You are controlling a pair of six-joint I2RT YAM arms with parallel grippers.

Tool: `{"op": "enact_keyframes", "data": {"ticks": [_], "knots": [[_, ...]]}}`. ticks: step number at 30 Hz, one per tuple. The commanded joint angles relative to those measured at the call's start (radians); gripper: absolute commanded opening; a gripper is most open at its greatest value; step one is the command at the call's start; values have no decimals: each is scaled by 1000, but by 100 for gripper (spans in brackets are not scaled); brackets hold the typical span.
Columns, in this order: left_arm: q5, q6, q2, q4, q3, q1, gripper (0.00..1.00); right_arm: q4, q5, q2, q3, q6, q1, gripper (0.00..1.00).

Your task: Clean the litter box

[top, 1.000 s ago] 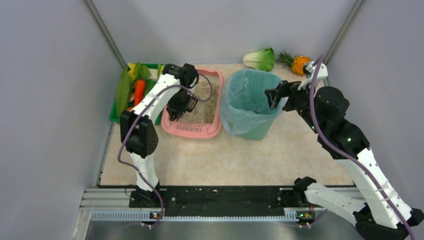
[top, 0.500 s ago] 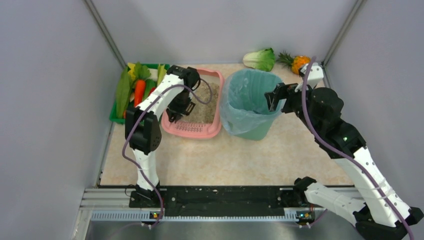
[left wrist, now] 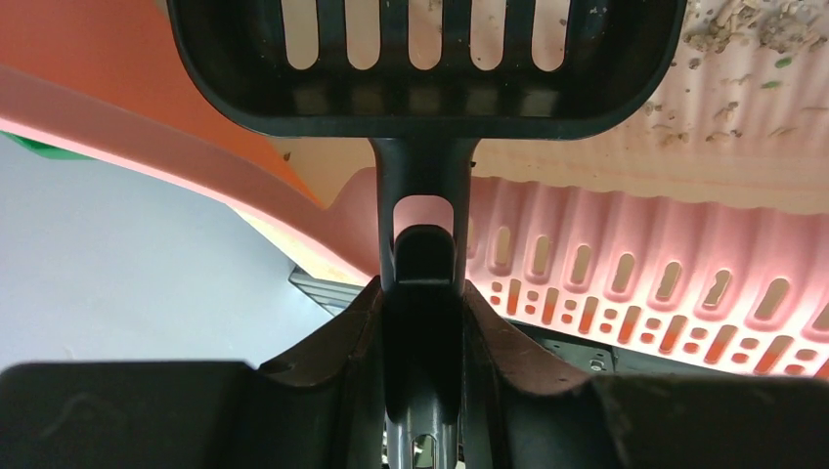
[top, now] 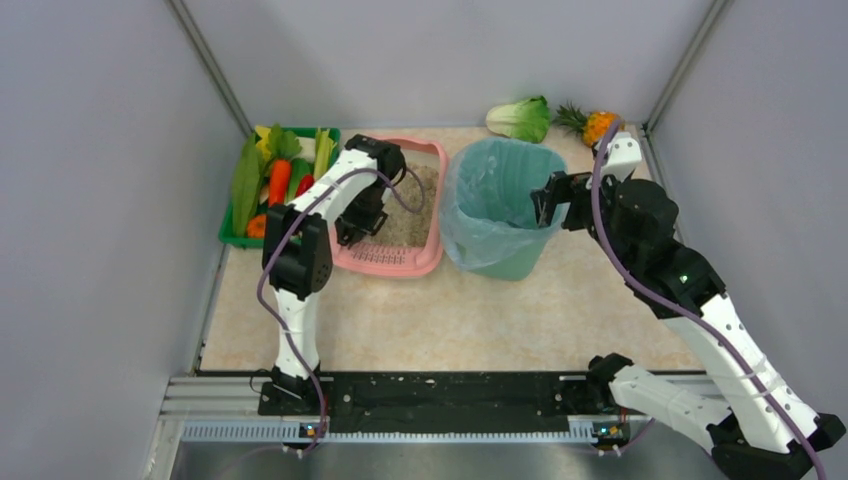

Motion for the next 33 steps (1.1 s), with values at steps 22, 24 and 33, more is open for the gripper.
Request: {"op": "enact_keyframes", "data": {"ticks": [22, 24, 33], "knots": [[241, 109, 185, 35, 213, -10, 1, 82, 86, -22, -45, -59, 3, 94], [272, 109, 189, 44, 217, -8, 1, 83, 89, -24, -47, -59, 4, 94], [325, 85, 235, 53, 250, 19, 1, 89, 108, -35, -46, -61, 4, 94]]}}
